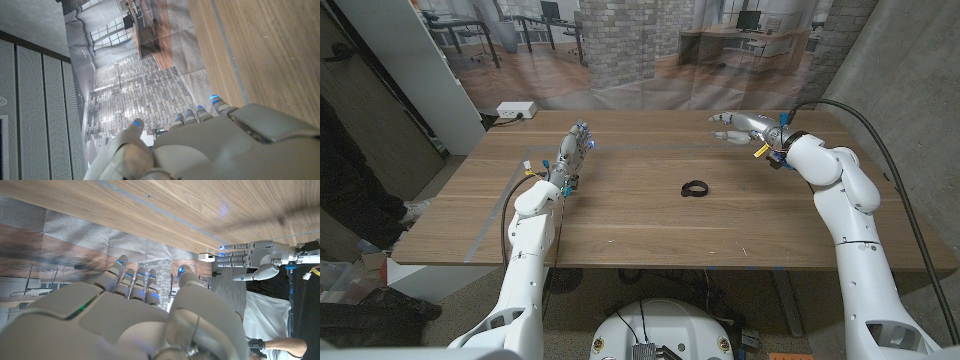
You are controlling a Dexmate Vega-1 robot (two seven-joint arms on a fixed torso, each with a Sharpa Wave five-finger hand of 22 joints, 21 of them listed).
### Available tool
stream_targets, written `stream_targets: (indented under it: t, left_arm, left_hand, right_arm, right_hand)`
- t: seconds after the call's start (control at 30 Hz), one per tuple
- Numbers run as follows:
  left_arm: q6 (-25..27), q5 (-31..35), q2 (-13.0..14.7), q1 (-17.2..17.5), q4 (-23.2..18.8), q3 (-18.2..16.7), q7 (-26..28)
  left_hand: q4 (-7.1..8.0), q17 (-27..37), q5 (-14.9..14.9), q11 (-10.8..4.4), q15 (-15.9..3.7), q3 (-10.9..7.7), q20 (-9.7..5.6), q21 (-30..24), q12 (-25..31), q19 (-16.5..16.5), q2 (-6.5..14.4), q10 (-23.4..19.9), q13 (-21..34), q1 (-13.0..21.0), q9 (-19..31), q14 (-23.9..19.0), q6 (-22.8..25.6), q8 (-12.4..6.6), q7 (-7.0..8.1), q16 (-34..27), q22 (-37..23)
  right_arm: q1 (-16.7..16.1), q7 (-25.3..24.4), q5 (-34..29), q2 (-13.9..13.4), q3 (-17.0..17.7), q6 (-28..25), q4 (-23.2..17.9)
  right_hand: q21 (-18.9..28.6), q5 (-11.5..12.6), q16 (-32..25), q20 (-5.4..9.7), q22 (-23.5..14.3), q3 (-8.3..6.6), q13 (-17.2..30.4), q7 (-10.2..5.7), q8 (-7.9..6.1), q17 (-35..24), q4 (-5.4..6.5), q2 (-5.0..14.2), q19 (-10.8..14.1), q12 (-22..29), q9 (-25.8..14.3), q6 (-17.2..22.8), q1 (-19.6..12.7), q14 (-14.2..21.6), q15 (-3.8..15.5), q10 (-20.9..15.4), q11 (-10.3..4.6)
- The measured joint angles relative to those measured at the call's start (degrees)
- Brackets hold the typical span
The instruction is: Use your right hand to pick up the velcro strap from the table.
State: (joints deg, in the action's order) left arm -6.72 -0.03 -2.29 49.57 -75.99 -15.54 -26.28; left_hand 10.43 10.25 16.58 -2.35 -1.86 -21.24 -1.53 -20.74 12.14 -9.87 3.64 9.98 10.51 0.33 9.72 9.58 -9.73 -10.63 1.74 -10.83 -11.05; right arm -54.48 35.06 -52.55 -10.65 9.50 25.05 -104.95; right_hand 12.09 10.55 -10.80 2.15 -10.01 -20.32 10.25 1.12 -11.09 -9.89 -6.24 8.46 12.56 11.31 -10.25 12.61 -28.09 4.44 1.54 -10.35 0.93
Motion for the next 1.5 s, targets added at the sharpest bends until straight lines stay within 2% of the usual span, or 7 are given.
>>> stream_targets:
  t: [0.77,1.5]
  left_arm:
    - [-0.15,0.20,0.07,-0.12,0.23,0.07,0.11]
    - [-0.15,0.21,0.04,0.23,0.02,-0.03,0.26]
  left_hand:
    - [0.00,0.00,0.17,0.00,0.00,0.00,0.00,0.40,0.00,0.00,0.00,0.00,0.00,0.00,0.00,0.00,0.00,0.00,0.00,0.00,0.00]
    - [-0.14,0.00,0.16,0.00,0.00,0.33,0.00,0.62,0.00,0.00,0.00,0.00,0.00,0.00,0.00,0.00,0.00,0.00,0.00,0.00,0.00]
  right_arm:
    - [0.16,1.11,-3.80,-1.07,-1.54,-0.15,-0.44]
    - [0.17,3.19,-7.49,-1.85,-3.38,-0.86,-0.92]
  right_hand:
    - [0.00,0.00,0.00,0.00,0.01,0.06,0.00,0.23,0.00,0.00,-0.88,-0.15,-0.01,-0.34,0.00,-0.23,-0.76,-0.01,0.00,0.45,0.00]
    - [0.00,0.00,0.00,0.00,0.01,0.18,0.30,0.01,0.35,0.00,-1.24,-0.55,-0.01,-0.33,0.00,-1.26,-1.15,-0.02,0.00,0.76,-0.31]
